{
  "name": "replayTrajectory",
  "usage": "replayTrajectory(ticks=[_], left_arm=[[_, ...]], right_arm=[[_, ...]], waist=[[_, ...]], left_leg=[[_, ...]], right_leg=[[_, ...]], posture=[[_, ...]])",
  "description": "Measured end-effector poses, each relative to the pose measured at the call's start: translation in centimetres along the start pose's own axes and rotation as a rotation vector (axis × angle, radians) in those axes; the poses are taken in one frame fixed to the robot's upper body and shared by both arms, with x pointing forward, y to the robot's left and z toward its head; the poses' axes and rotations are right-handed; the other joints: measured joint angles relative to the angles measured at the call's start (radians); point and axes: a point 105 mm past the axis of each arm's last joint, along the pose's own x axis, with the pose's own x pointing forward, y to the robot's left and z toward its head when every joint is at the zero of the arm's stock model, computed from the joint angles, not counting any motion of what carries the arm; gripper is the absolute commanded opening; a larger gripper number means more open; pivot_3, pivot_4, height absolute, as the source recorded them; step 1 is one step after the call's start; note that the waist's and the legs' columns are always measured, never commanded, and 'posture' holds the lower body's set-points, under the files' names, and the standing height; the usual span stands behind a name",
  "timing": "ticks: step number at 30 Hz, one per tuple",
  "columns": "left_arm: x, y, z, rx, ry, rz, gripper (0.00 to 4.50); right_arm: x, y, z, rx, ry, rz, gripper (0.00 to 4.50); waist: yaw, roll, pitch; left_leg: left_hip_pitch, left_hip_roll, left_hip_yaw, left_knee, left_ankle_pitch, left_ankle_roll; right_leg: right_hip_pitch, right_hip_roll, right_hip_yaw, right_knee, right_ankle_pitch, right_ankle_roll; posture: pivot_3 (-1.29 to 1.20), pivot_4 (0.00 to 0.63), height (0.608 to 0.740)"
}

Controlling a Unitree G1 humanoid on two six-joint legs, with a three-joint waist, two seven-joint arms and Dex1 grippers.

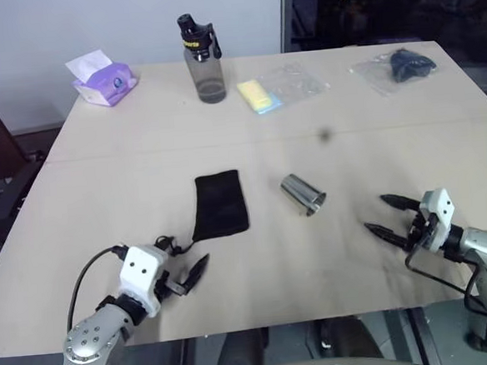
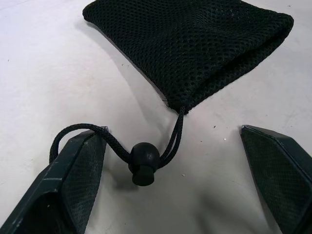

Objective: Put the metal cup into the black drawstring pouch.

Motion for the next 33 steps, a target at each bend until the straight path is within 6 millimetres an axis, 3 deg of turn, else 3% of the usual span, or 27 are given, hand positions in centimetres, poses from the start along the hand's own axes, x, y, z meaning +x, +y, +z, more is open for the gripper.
replayTrajectory(ticks=[8,12,21,25,27,31,33], left_arm=[[-0.3,-0.5,-0.2,-0.025,0.001,-0.018,4.5],[-0.6,-1.7,-0.3,-0.045,0.001,-0.061,4.5],[-1.1,-3.4,-0.1,-0.022,0.009,-0.138,4.5],[0.4,-3.7,1.2,0.064,-0.054,-0.115,4.5],[0.9,-3.7,1.9,0.116,-0.079,-0.108,4.5],[2.5,-3.2,3.9,0.459,-0.113,-0.093,4.5],[3.0,-3.1,4.0,0.521,-0.114,-0.071,4.5]], right_arm=[[-0.1,0.2,-0.1,-0.003,-0.013,-0.003,4.46],[-0.3,1.5,-0.1,0.0,-0.031,0.016,4.46],[-0.6,8.8,1.1,0.034,-0.115,0.209,4.46],[-1.1,11.4,1.4,-0.005,-0.094,0.297,4.46],[-0.9,11.7,1.9,-0.018,-0.109,0.301,4.46],[-0.4,13.1,3.0,-0.058,-0.123,0.339,4.46],[-0.3,13.3,3.1,-0.053,-0.126,0.337,4.46]], waist=[[0.0,0.0,0.0],[0.001,0.0,0.0],[0.001,0.002,0.001],[0.002,0.001,0.002],[0.001,0.001,0.002],[0.004,0.001,0.002],[0.003,0.001,0.002]], left_leg=[[0.0,0.0,0.0,0.0,0.0,0.0],[0.0,0.0,0.0,0.0,0.0,0.0],[0.0,0.001,-0.002,0.0,0.0,0.0],[-0.001,0.001,-0.003,0.001,0.0,0.0],[-0.001,0.001,-0.004,0.001,0.0,0.0],[-0.002,0.001,0.0,0.001,0.0,0.0],[-0.002,0.001,0.0,0.001,0.0,0.0]], right_leg=[[0.0,0.0,0.0,0.0,0.0,0.0],[0.0,0.0,0.0,0.0,0.0,0.0],[-0.001,-0.002,0.0,0.0,0.0,0.0],[-0.001,-0.003,0.0,0.0,0.0,0.0],[-0.001,-0.002,0.0,0.0,0.0,0.0],[-0.001,-0.002,-0.001,0.0,0.0,0.0],[-0.002,-0.002,0.0,0.0,0.0,0.0]], posture=[[0.0,0.15,0.74],[0.0,0.15,0.74],[0.0,0.15,0.74],[0.0,0.15,0.74],[0.0,0.15,0.74],[0.0,0.15,0.74],[0.0,0.15,0.74]])
